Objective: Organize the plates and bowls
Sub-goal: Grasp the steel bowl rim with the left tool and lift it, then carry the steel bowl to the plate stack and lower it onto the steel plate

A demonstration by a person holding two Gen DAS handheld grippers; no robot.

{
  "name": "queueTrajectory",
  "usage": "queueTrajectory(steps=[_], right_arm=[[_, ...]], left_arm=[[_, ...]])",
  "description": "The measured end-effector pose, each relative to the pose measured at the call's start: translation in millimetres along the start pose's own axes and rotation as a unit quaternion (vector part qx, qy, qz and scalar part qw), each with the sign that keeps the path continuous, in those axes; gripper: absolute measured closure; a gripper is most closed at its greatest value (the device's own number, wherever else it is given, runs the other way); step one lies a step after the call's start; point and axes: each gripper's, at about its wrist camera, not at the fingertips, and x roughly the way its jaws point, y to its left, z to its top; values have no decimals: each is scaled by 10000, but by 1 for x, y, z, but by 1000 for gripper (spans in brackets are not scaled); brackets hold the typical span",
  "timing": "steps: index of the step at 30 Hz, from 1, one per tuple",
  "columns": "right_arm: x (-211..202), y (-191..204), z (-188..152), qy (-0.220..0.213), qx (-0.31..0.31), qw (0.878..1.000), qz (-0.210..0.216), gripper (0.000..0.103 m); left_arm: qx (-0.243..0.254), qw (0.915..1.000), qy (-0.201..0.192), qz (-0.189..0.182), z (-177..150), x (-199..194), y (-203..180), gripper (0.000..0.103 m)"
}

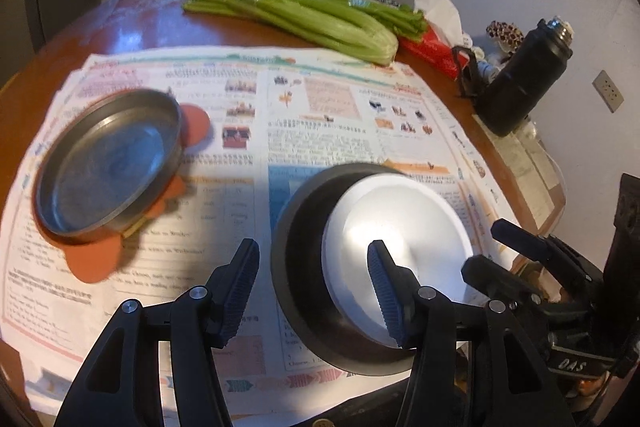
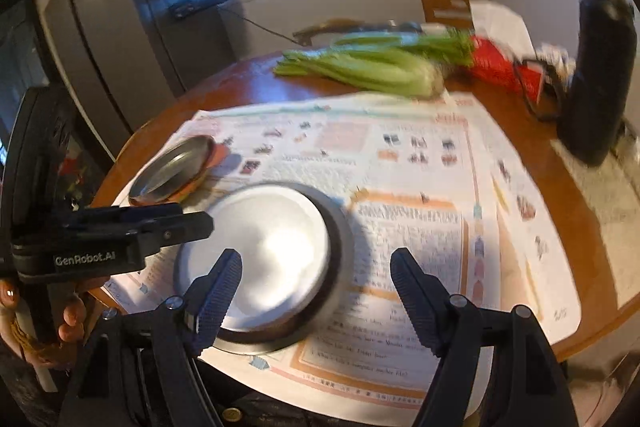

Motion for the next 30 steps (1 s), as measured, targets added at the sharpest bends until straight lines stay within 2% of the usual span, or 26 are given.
queueTrajectory(steps=[4, 8, 11, 13, 16, 20, 27, 30], right_arm=[[14, -6, -2, 280, 269, 9989, 267, 26], [34, 3, -8, 633, 172, 9970, 407, 26], [40, 10, -12, 674, 96, 9963, 531, 26], [42, 17, -14, 678, -2, 9967, 436, 28], [43, 23, -14, 666, -33, 9968, 449, 28], [43, 31, -11, 657, -113, 9966, 479, 28], [35, 61, 9, 495, -301, 9952, 793, 28], [38, 82, 24, 423, -522, 9935, 918, 28]], left_arm=[[-57, 9999, 120, 29, -2, 14, 1, 45], [-50, 9997, 211, 113, -5, 28, -1, 45], [-49, 9997, 241, 60, -7, 33, -2, 48], [-58, 9998, 207, -34, -6, 33, -2, 48], [-13, 9999, 148, 60, -5, 31, -1, 49], [-120, 9999, 18, 0, -5, 20, 9, 49], [-257, 9988, -409, -24, 6, -21, 37, 48], [-350, 9977, -577, 98, 14, -37, 54, 48]])
